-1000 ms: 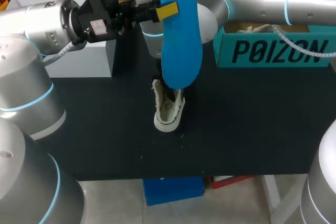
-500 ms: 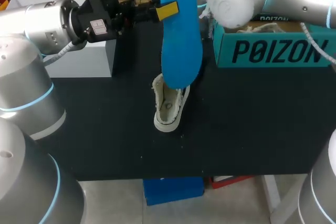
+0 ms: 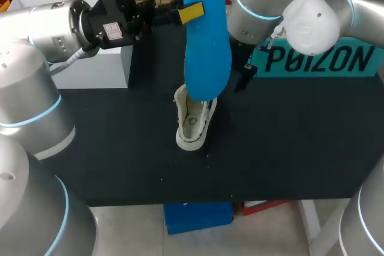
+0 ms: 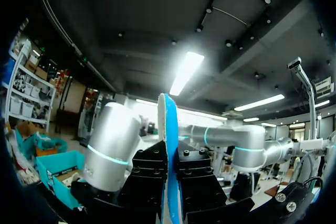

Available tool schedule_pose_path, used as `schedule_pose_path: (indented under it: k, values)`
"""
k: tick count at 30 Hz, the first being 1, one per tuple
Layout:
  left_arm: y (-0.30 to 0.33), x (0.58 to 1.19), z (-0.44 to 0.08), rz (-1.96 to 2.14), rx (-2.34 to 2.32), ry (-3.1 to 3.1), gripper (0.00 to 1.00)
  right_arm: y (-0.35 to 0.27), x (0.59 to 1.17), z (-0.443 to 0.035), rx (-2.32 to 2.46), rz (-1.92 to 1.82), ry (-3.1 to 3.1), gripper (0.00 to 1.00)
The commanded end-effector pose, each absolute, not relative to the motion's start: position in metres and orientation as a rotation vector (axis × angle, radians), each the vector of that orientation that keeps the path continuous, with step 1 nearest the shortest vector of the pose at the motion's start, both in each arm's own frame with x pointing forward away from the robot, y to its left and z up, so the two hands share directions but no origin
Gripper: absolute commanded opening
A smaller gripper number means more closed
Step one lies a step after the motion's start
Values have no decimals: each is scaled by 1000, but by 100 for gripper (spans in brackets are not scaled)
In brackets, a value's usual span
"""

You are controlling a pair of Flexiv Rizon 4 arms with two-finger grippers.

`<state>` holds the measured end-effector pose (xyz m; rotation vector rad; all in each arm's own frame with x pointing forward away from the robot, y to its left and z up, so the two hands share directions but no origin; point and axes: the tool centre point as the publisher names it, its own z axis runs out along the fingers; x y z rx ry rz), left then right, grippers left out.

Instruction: Take the shoe out of the shoebox, open the shoe tongue, remove and reinsert the insole, then place the shoe into the shoebox

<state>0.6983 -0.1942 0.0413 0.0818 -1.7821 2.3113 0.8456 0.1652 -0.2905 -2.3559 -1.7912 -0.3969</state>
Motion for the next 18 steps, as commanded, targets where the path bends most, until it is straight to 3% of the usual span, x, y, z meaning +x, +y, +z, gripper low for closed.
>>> schedule_pose_path:
  k: [1, 18]
  values:
    - [-195, 697, 40, 2314, 84, -1784, 0, 159, 841, -292, -2208, -650, -1684, 100]
    - [-195, 697, 40, 2314, 84, -1784, 0, 146, 847, -276, -1896, -1102, -1301, 100]
